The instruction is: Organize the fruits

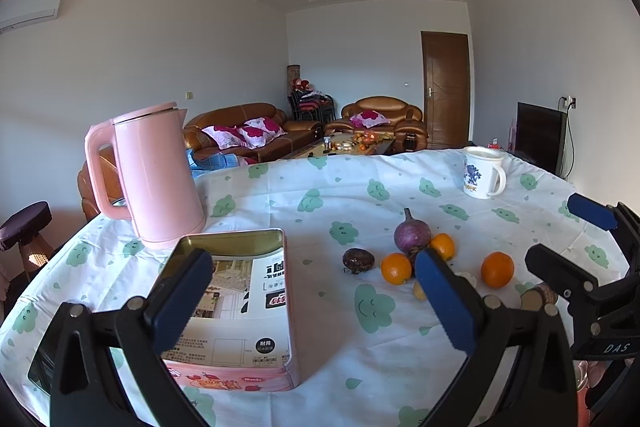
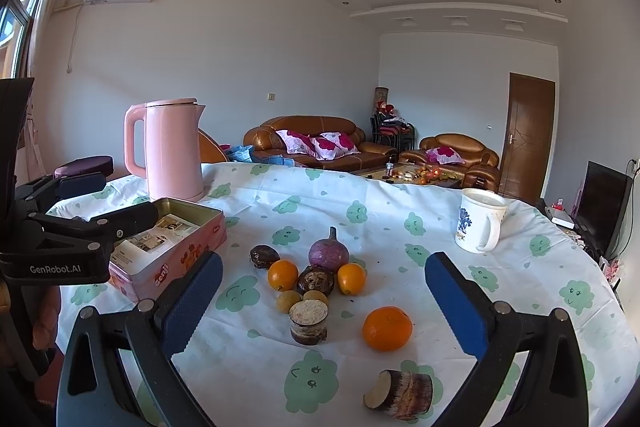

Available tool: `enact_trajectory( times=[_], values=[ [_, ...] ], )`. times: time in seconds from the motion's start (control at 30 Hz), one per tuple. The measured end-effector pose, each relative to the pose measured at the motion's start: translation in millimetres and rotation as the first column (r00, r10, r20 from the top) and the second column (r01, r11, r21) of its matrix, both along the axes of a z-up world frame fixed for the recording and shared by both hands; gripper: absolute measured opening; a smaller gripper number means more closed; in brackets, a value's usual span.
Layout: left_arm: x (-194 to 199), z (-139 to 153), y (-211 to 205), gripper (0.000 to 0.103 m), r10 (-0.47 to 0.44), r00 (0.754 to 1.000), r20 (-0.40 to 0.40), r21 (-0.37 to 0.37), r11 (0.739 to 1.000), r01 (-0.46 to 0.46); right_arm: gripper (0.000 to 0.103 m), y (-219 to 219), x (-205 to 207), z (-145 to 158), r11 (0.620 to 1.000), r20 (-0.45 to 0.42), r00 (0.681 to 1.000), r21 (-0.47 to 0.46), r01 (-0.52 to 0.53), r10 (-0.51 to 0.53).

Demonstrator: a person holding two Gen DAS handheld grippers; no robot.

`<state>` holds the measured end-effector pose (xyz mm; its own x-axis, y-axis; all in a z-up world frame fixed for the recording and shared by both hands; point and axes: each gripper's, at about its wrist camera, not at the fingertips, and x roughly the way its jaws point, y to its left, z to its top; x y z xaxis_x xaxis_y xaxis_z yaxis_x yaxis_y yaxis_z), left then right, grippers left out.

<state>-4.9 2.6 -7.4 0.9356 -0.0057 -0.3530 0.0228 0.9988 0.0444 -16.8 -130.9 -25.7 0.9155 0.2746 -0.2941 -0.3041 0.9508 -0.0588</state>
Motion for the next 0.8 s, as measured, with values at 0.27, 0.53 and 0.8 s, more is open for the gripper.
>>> enact_trajectory(
  times=[0.27, 0.53, 0.8],
  values=[
    [-0.4, -9.8, 9.4, 0.103, 0.001, 1.0, -0.013, -0.007, 1.0, -0.001, 0.102, 2.1, 0.0, -2.5, 1.0, -0.007, 1.0, -0.003, -0.001, 0.001],
    [6.5, -17.8, -3.6, 0.103, -0.024, 0.998, -0.049, -0.014, 1.0, 0.023, 0.102, -4.4, 5.2, -9.3, 1.0, -0.031, 0.999, -0.009, 0.024, -0.025],
    [15.7, -36.8, -26.6, 0.103, -0.076, 0.992, -0.1, -0.003, 0.997, 0.076, 0.102, -39.2, 9.6, -31.8, 0.991, -0.099, 0.986, 0.016, 0.134, -0.132]
  ],
)
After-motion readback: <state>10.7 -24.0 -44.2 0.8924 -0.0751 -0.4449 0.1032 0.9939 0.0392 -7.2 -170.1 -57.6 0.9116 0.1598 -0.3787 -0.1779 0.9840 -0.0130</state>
